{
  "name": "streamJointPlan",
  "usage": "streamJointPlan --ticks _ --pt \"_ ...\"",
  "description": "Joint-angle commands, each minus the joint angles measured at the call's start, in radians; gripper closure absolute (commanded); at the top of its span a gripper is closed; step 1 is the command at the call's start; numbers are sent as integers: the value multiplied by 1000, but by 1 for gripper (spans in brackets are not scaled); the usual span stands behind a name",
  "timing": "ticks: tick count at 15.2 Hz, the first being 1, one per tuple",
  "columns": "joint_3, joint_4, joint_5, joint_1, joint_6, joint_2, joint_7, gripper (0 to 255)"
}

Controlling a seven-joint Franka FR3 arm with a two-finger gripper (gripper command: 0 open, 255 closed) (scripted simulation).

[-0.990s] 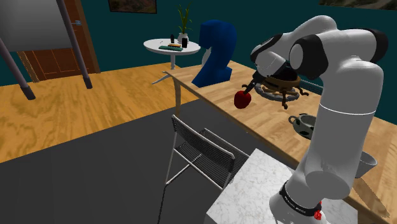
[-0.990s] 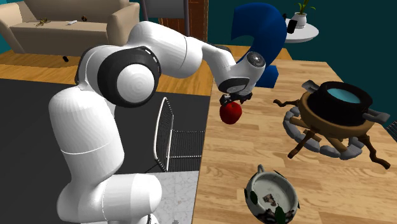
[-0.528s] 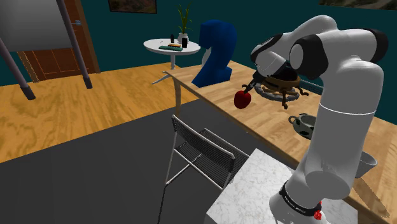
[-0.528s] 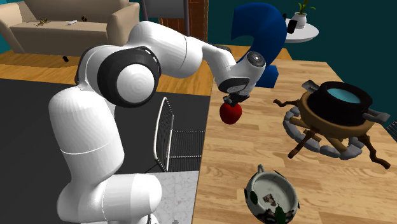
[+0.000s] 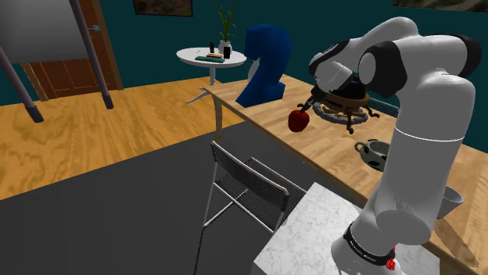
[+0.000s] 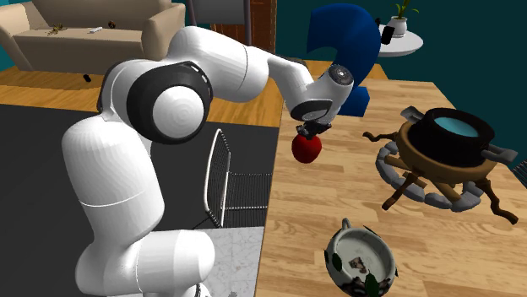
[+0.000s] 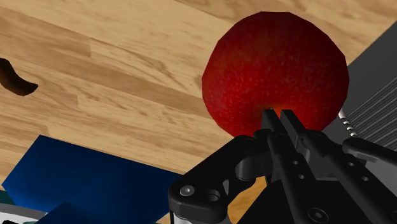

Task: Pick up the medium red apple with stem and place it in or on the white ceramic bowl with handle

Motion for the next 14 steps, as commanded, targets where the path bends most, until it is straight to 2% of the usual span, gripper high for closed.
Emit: streamJointPlan --ticks 1,14 --pt "-10 10 -26 9 -14 -16 22 255" --pt "-57 94 -173 53 -118 -111 153 255"
